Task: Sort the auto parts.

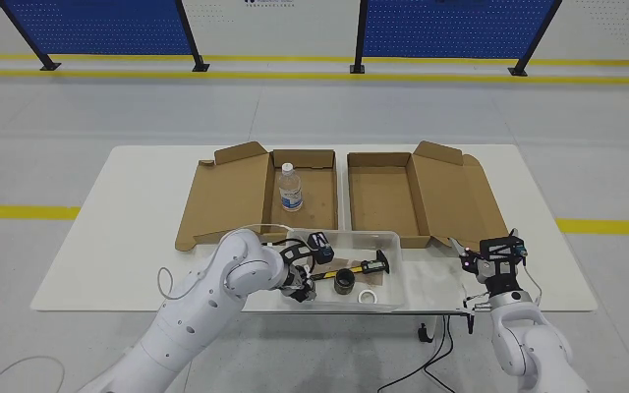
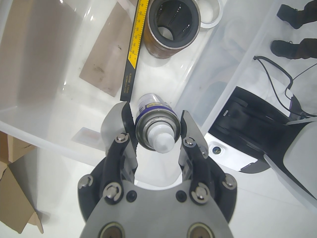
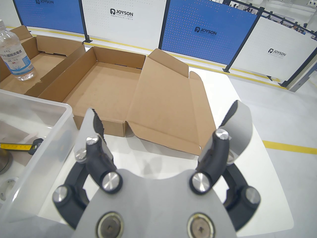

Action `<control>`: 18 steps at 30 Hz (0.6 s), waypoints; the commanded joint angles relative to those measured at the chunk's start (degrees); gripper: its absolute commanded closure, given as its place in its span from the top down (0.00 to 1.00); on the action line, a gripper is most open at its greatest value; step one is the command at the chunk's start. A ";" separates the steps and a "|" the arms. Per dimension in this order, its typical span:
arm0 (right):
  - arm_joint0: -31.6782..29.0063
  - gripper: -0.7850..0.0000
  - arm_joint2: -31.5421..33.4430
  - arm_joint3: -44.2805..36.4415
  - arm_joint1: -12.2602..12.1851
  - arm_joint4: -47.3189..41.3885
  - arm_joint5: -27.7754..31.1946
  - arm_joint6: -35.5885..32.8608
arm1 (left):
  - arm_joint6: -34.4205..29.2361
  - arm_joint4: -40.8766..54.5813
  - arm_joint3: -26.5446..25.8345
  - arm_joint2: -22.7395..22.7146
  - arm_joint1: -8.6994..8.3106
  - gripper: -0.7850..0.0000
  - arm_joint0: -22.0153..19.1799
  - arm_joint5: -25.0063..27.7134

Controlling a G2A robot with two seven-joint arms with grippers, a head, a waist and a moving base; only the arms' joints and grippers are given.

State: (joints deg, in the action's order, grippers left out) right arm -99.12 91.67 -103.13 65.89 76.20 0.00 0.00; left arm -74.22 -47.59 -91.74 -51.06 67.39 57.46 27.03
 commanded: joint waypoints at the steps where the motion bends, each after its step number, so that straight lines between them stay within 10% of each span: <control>1: 0.00 1.00 0.00 0.00 0.00 0.00 0.00 0.00 | 0.03 -0.02 0.04 0.18 -0.06 0.42 -0.10 -0.13; 4: 0.00 1.00 0.00 0.00 0.00 0.00 0.00 0.00 | 0.34 -0.06 0.14 0.55 -0.13 0.40 -0.15 -0.31; 9: 0.00 1.00 0.00 0.00 0.00 0.00 0.00 0.00 | 0.78 -0.20 0.13 1.06 -0.24 0.00 -0.38 -0.46; 18: 0.00 1.00 0.00 0.00 0.00 0.00 0.00 0.00 | 0.84 -0.34 -1.63 0.43 -0.81 0.00 -0.50 -0.63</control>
State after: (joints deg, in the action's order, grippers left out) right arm -99.12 91.67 -103.13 65.89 76.20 0.00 0.00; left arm -73.32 -48.03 -93.04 -50.45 66.68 56.93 26.32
